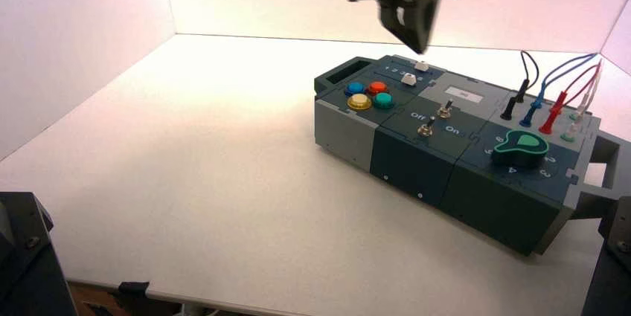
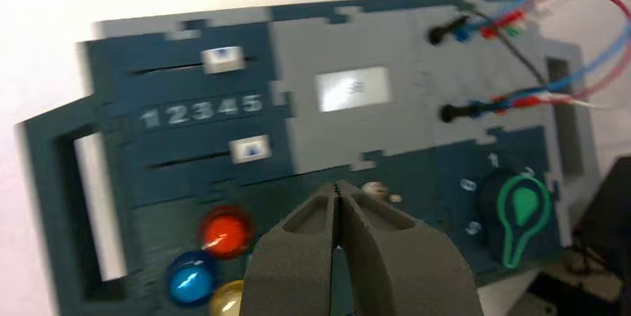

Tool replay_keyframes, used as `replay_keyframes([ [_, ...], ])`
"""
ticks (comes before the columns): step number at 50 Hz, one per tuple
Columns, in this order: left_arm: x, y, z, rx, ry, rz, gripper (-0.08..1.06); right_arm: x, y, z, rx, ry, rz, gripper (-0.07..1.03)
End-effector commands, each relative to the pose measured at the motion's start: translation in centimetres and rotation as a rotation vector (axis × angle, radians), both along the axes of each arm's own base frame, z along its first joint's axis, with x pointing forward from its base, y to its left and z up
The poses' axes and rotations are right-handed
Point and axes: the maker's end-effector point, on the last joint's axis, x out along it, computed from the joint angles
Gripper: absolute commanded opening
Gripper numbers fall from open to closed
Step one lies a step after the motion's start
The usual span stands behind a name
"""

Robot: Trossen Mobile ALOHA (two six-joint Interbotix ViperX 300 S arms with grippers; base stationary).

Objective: Move the bottom slider to position 1.

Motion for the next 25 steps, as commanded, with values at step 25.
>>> replay_keyframes([
  [25, 0.3, -1.6, -1.2, 0.022, -0.003, -0.063, -0.03, 0.2, 0.0, 0.6, 0.005, -0.014, -0.006, -0.02],
])
